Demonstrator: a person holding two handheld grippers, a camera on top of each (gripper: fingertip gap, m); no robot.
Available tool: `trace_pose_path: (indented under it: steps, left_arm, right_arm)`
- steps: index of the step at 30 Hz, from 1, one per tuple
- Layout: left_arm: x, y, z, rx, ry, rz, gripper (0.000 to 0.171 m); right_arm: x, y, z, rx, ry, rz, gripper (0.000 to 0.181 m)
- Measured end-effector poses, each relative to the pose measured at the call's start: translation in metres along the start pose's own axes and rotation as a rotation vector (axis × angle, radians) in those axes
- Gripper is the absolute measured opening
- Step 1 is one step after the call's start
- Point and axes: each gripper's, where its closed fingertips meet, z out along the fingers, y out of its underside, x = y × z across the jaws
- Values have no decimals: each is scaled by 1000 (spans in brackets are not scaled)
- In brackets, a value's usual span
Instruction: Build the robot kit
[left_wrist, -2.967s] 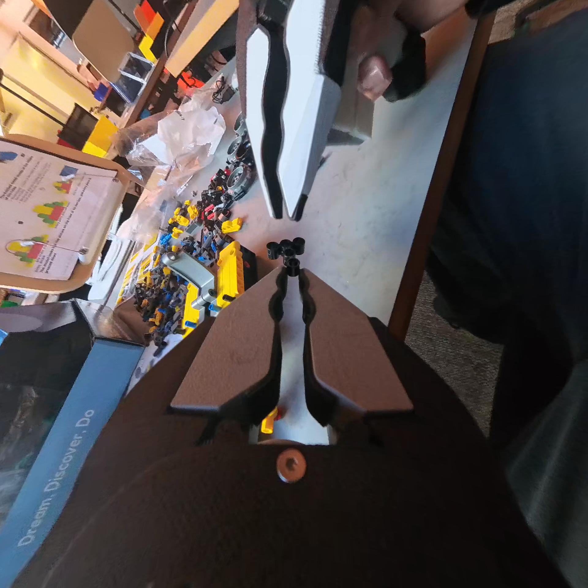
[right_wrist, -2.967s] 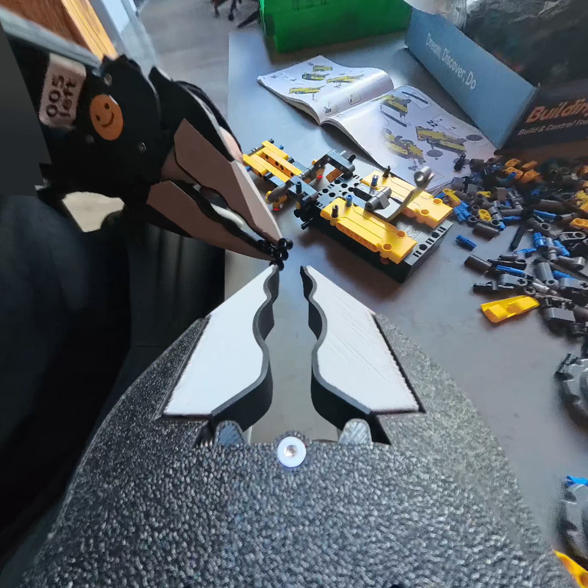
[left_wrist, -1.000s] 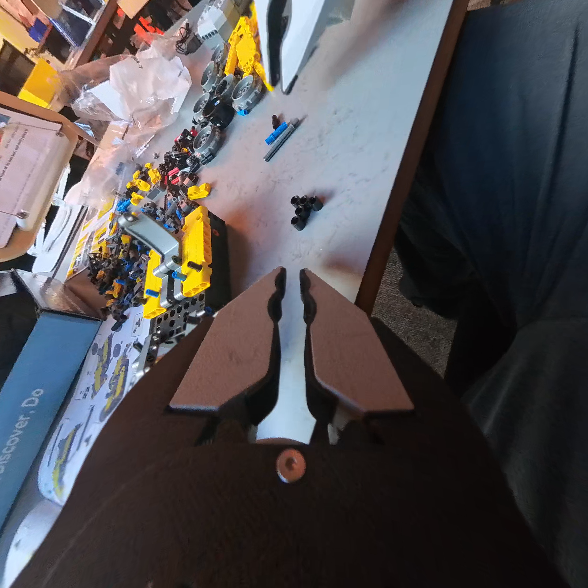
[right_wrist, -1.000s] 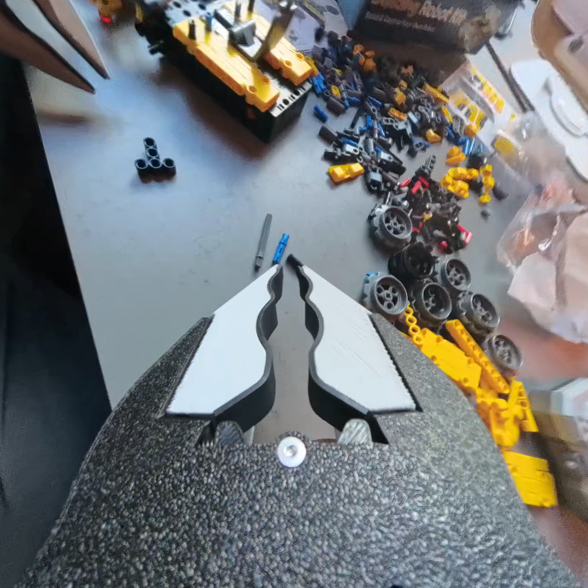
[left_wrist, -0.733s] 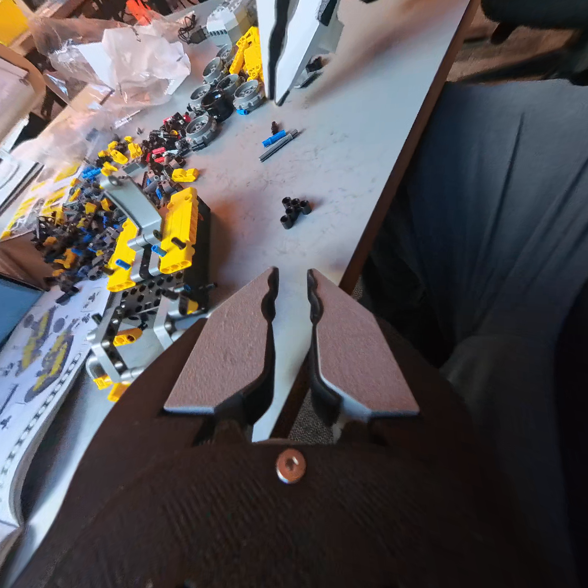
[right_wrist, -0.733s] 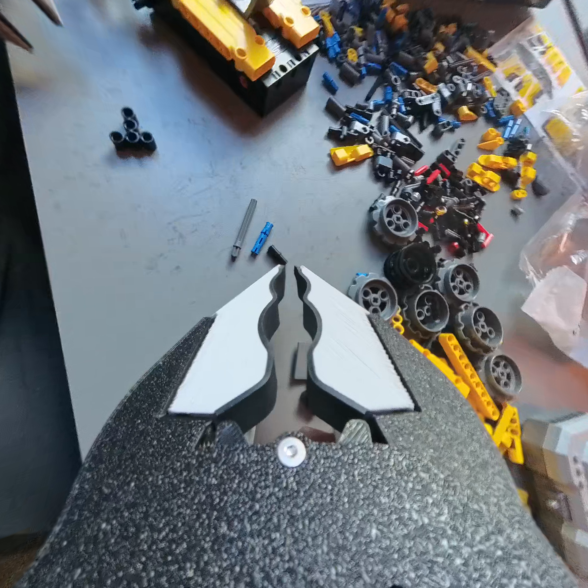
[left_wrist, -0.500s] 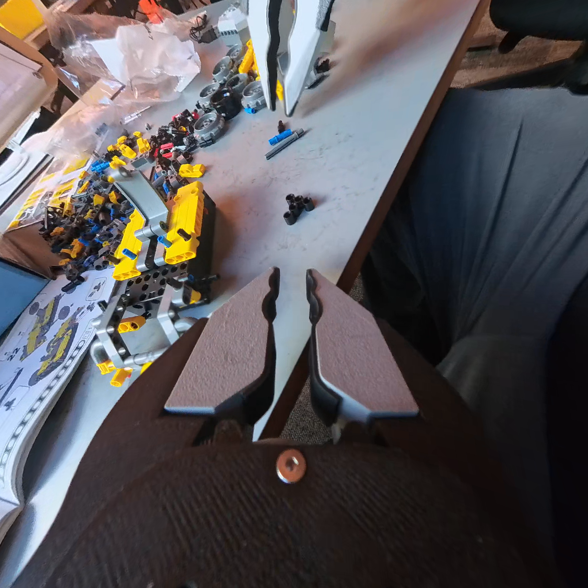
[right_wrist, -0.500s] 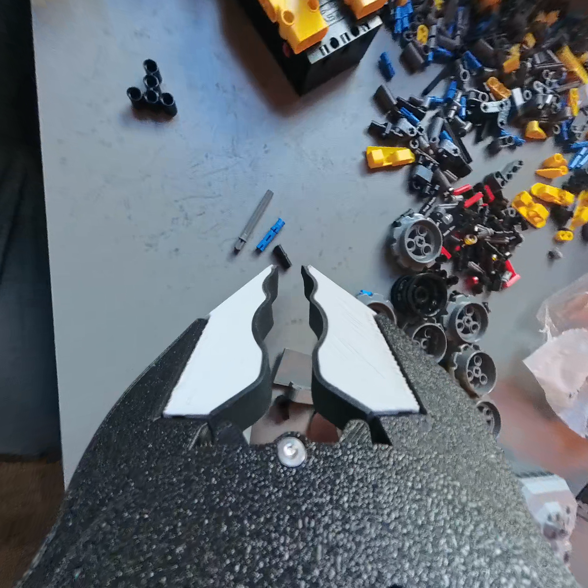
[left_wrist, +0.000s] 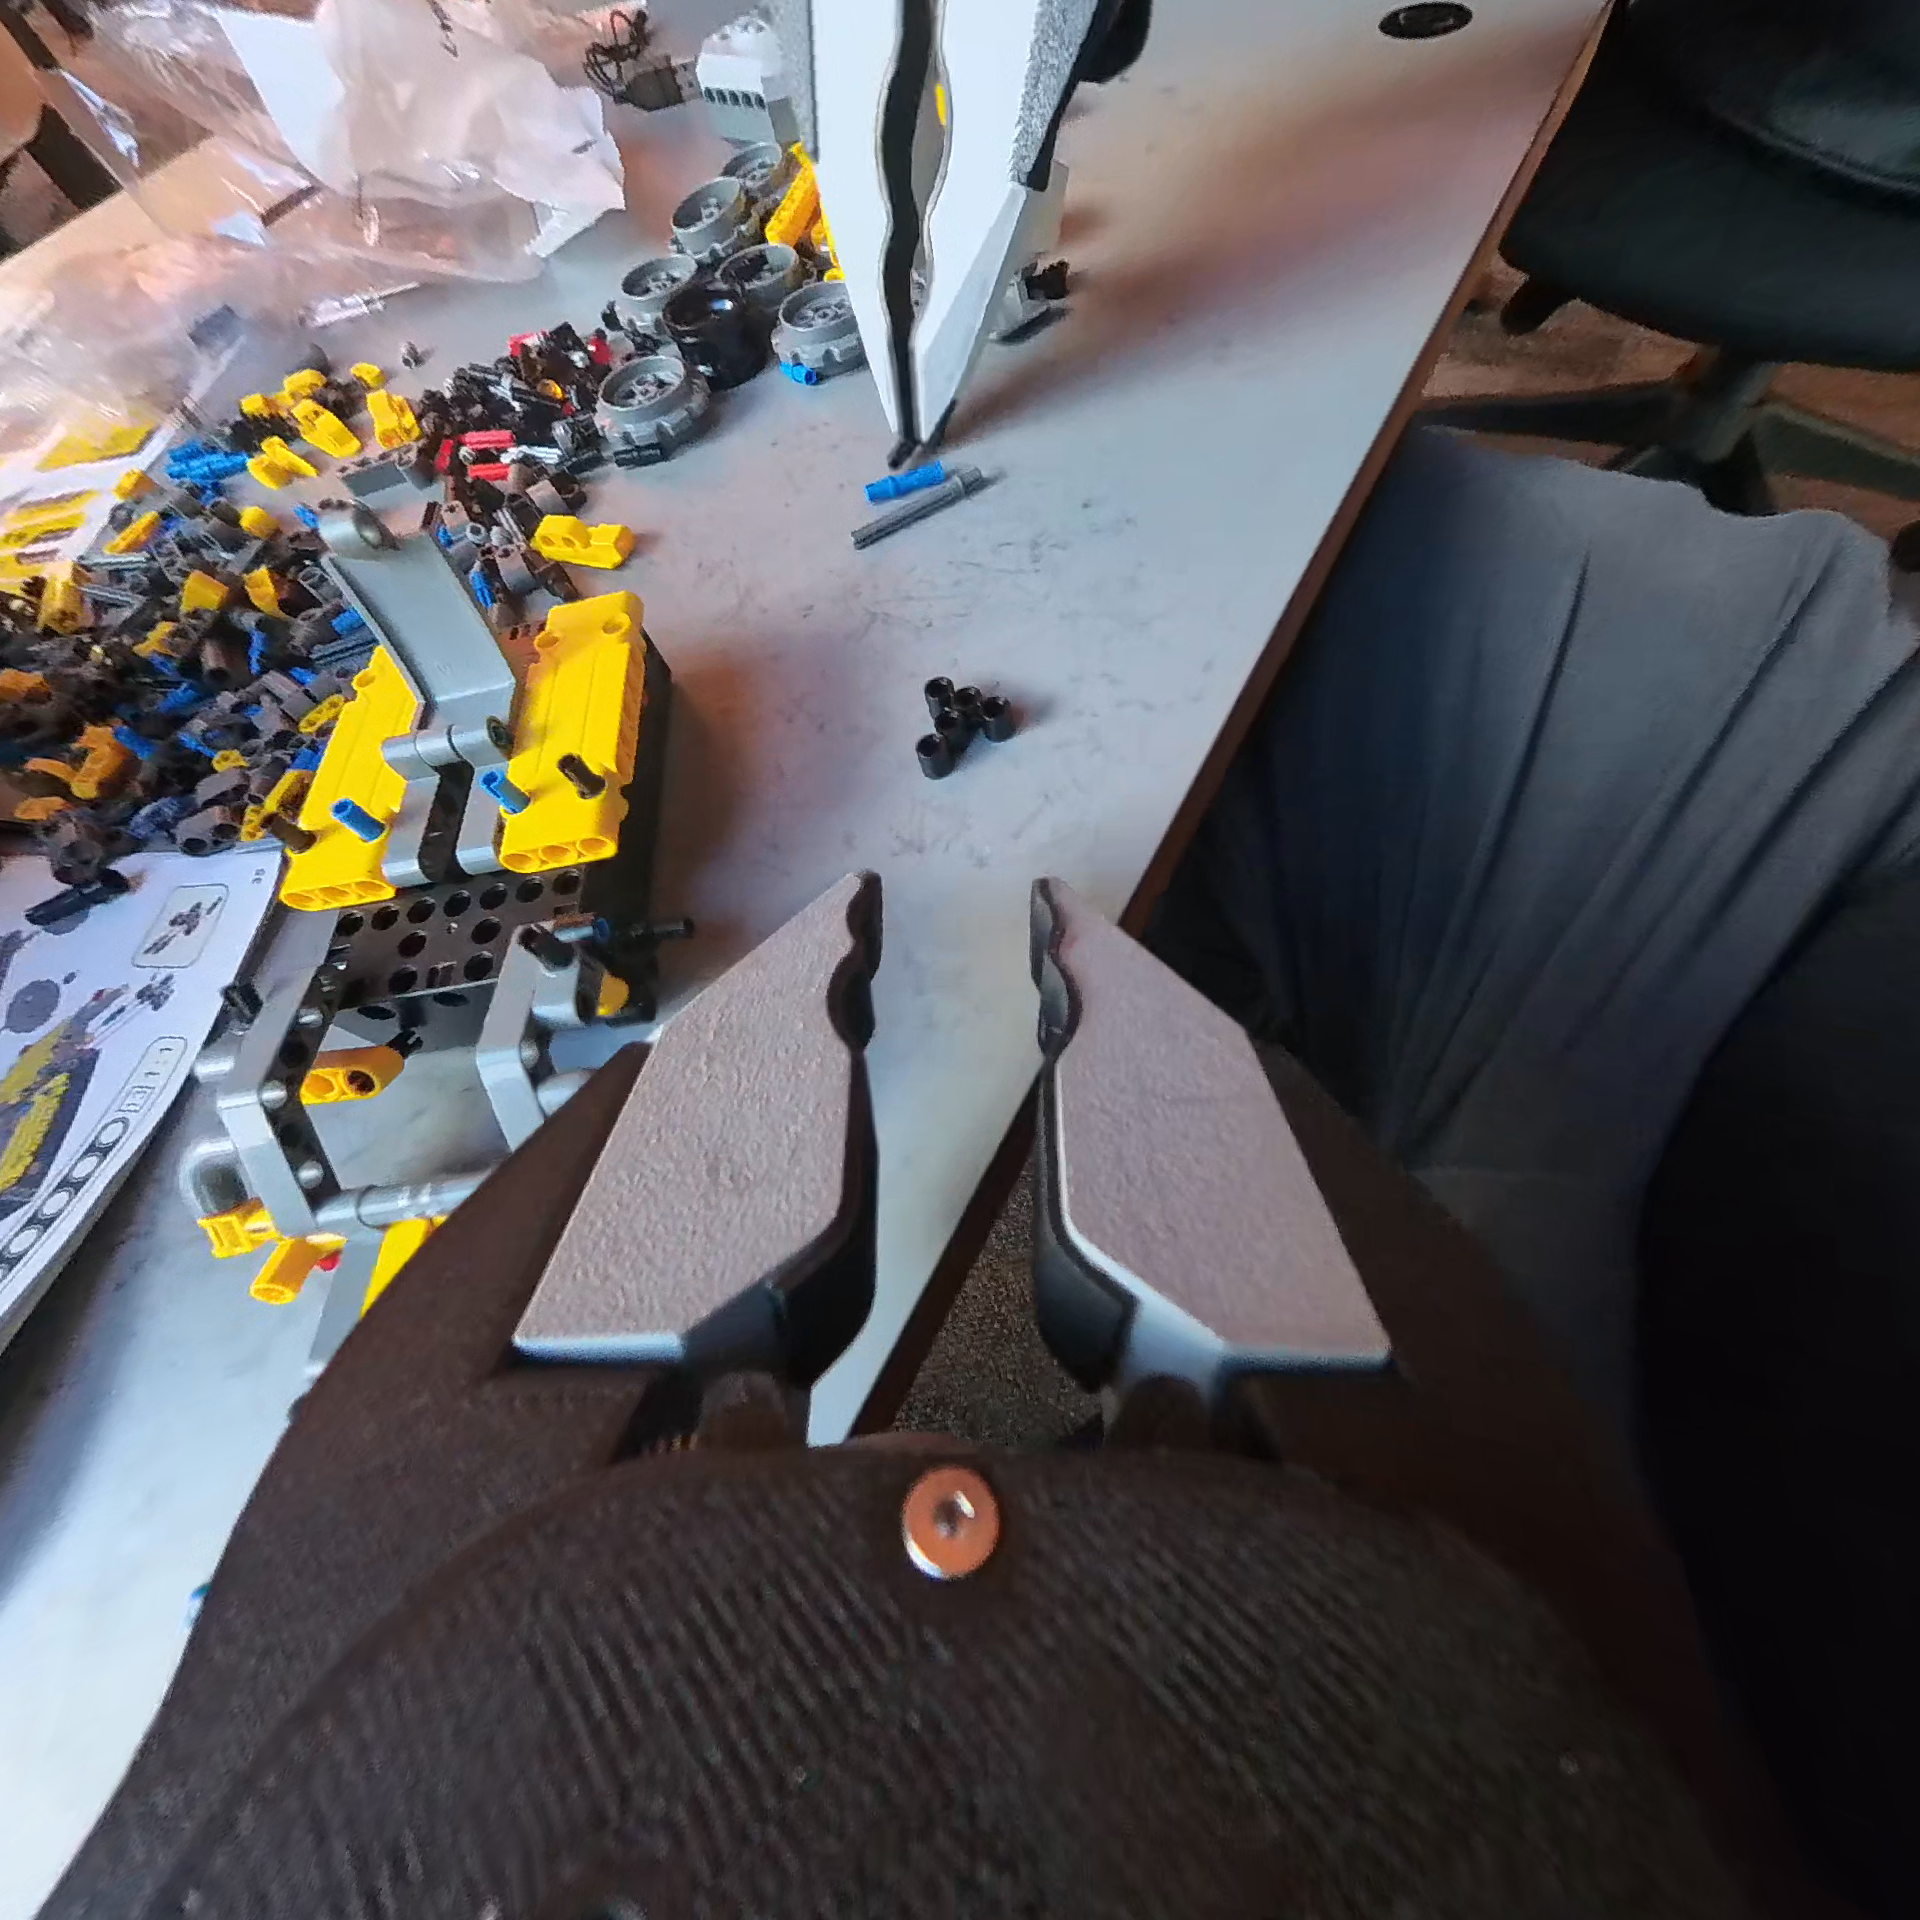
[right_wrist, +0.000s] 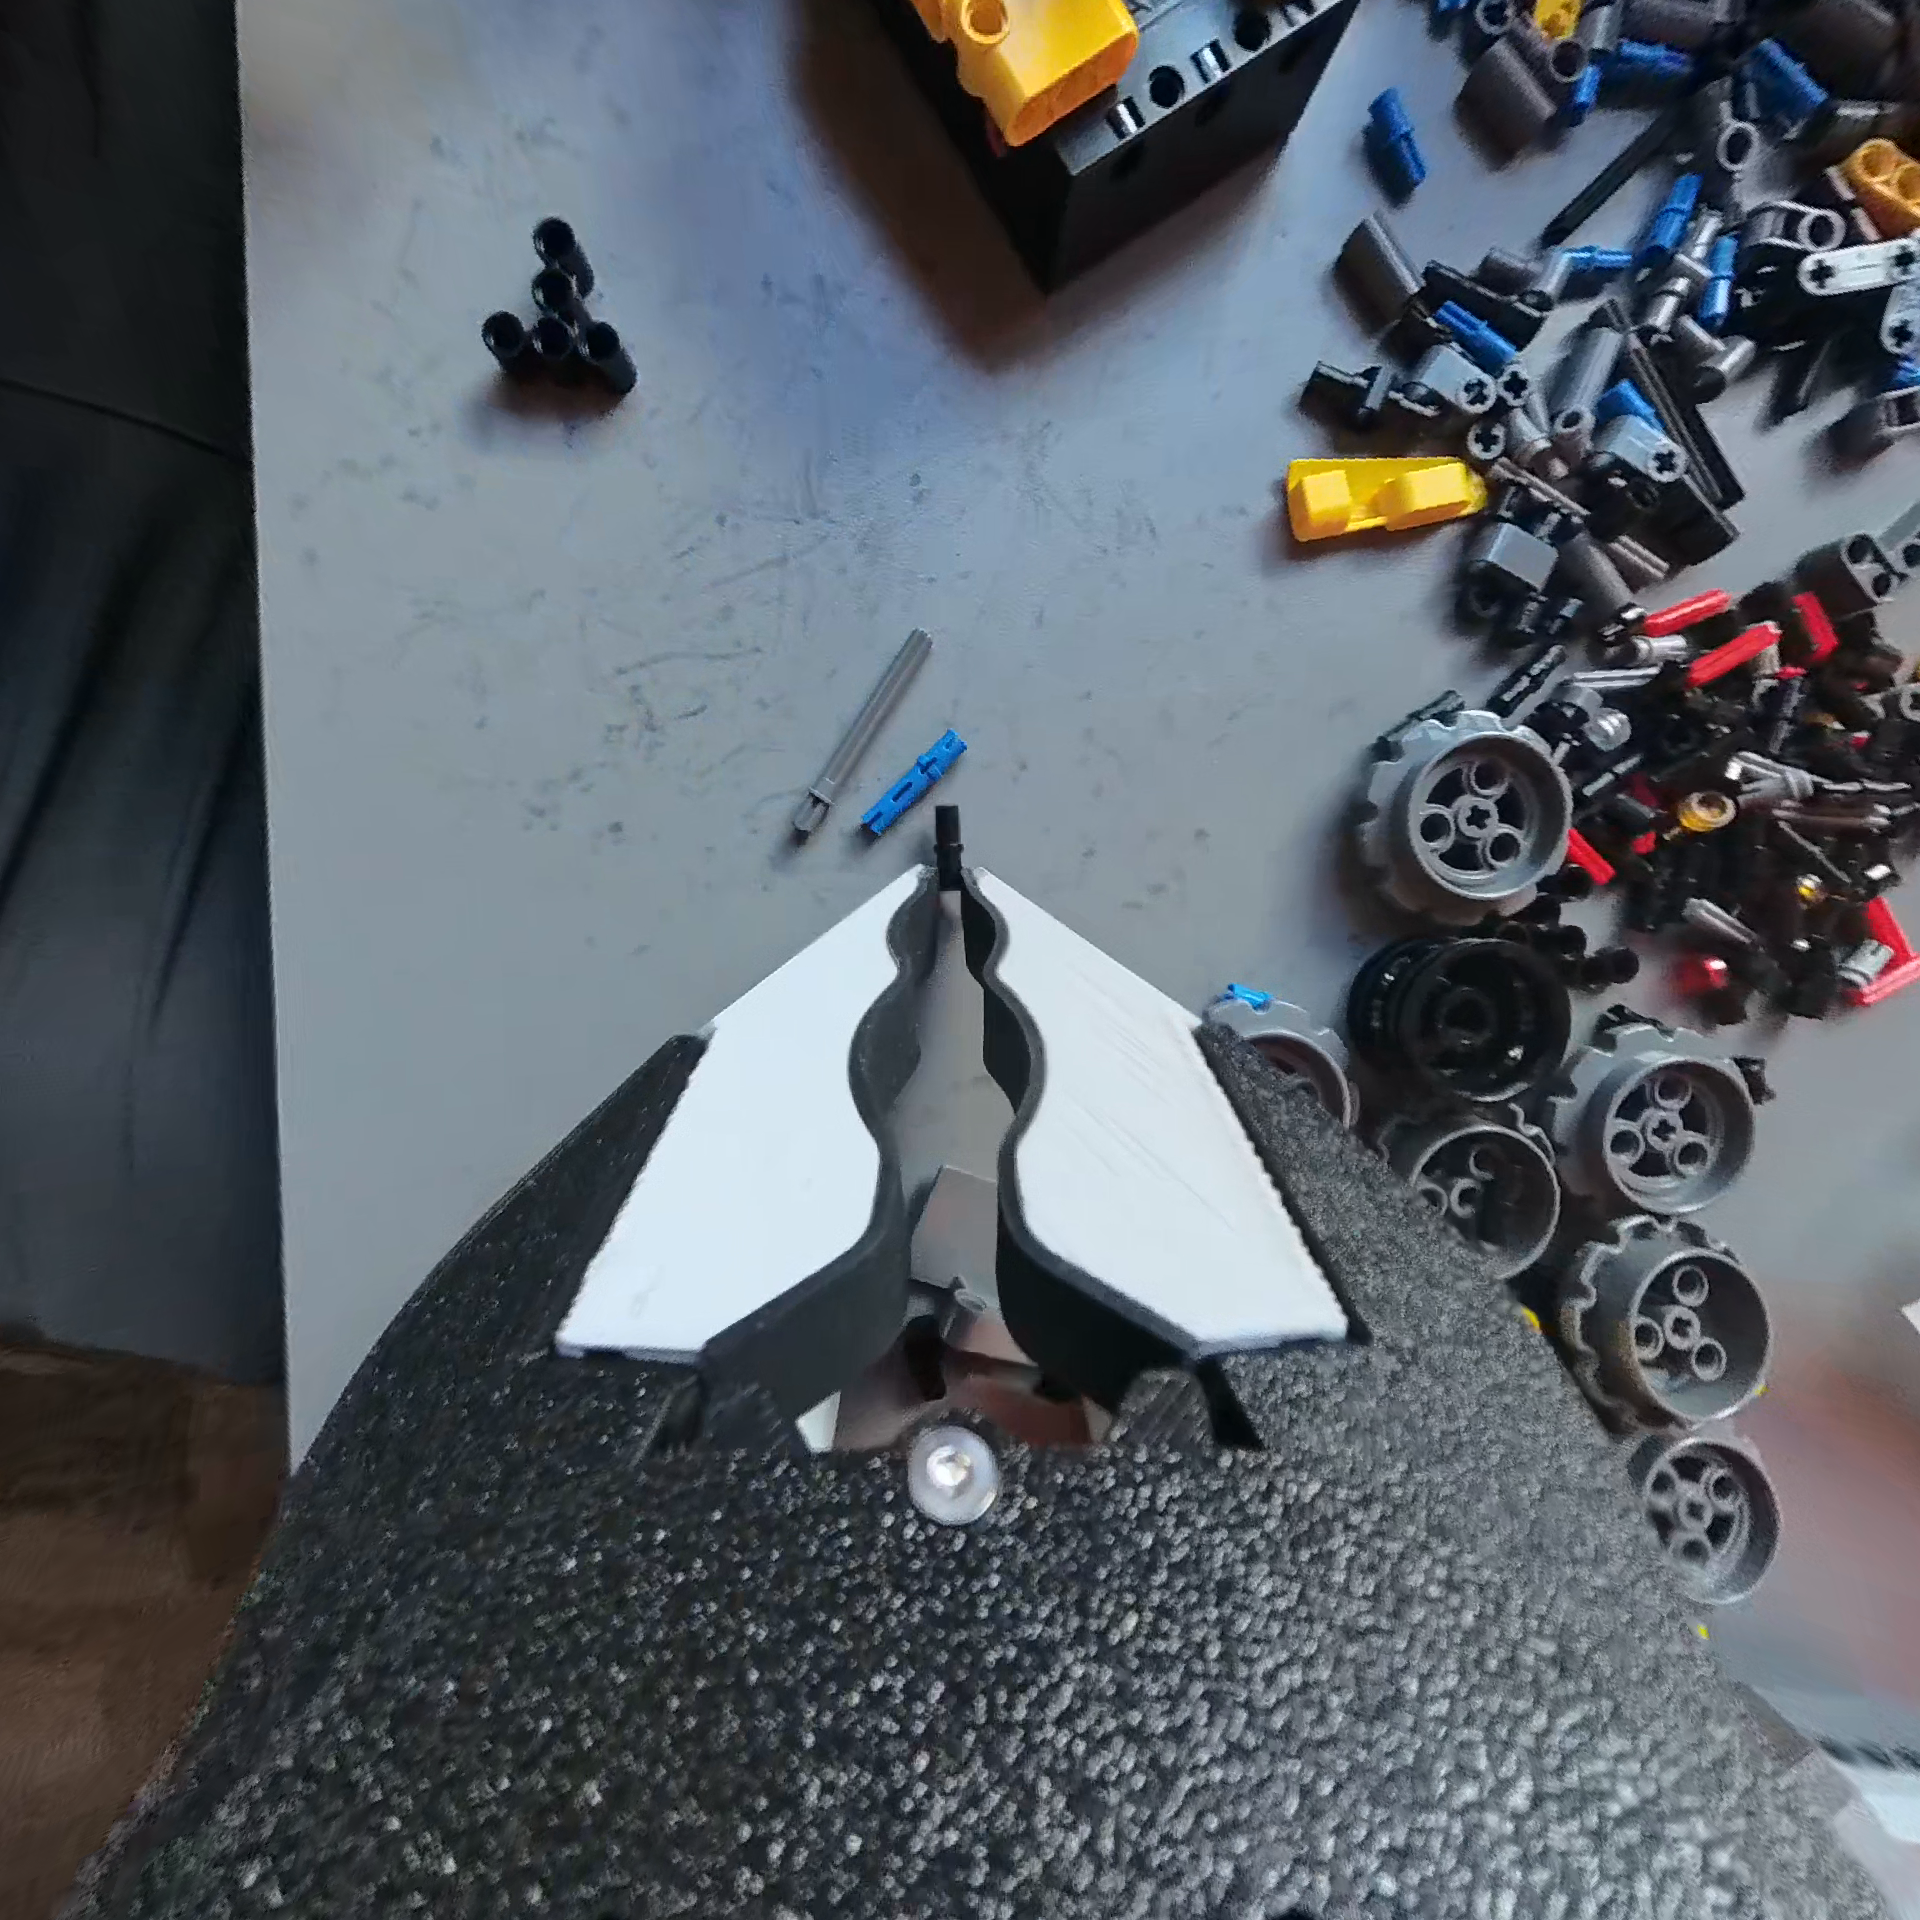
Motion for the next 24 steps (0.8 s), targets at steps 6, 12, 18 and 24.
trace_pose_path:
  steps: [6, 12, 18, 24]
  left_arm:
    - [1, -17, 8, 11, 11, 16, 20]
    - [2, -27, 24, -14, 21, 94, 19]
    - [0, -25, 28, -64, -36, 296, 19]
    - [0, -20, 28, -87, -149, 547, 15]
  right_arm:
    - [-25, -28, -10, 89, 0, 31, 4]
    - [-69, -75, 0, 142, -98, -11, 3]
    - [-77, -98, 19, 156, -163, 45, 3]
    - [-82, -101, 24, 131, -241, 129, 3]
